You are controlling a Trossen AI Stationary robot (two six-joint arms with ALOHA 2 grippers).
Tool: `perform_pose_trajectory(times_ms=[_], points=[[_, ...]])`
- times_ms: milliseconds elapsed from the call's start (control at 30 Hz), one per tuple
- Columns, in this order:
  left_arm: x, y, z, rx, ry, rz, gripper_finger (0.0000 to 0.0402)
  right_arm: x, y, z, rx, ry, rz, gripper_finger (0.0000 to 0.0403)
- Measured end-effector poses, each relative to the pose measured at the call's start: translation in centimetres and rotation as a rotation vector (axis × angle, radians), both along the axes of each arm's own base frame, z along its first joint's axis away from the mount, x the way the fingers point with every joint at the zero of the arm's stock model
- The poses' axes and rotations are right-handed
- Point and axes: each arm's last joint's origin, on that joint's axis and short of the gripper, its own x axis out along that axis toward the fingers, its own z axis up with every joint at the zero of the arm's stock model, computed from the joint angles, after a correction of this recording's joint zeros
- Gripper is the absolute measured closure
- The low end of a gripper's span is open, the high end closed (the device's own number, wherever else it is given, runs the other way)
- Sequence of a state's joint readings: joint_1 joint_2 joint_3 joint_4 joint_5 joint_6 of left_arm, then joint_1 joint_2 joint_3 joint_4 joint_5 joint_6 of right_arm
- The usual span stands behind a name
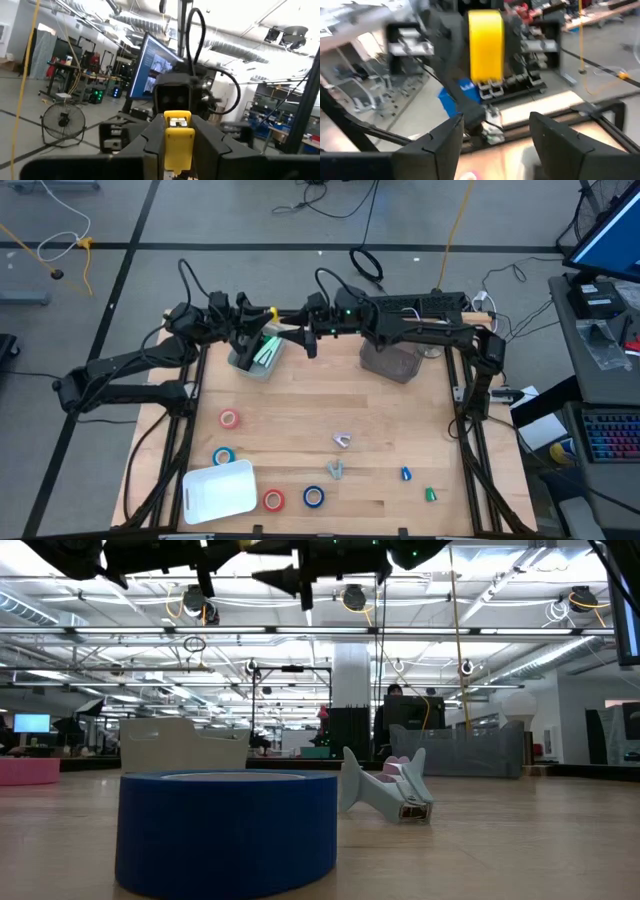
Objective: Pick and place Stapler, Stapler remover, tape
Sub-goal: Put the yellow stapler into the gray bin
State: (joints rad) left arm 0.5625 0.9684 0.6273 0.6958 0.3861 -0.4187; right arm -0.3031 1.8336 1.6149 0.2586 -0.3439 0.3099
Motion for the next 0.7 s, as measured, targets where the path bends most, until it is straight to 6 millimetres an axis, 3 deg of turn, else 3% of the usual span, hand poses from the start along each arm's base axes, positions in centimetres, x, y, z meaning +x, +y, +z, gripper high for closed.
perform_pose_trajectory(times_ms=[167,367,567,700], points=[[-0.3,1.1,-0.9,-0.058,0.083,0.067,0.0332,-0.4,-1.2,-0.5,0.002,0.054,-0.029,0.0162],[-0.8,2.5,-3.4,-0.208,0.298,0.216,0.0333,-1.0,-2.6,-1.3,0.030,0.130,-0.060,0.0159],[-1.9,3.3,-6.3,-0.400,0.545,0.384,0.0324,-1.1,-2.9,-1.6,0.040,0.156,-0.068,0.0161],[-2.5,3.3,-7.5,-0.437,0.668,0.475,0.0323,-1.1,-2.8,-1.5,0.039,0.153,-0.066,0.0159]])
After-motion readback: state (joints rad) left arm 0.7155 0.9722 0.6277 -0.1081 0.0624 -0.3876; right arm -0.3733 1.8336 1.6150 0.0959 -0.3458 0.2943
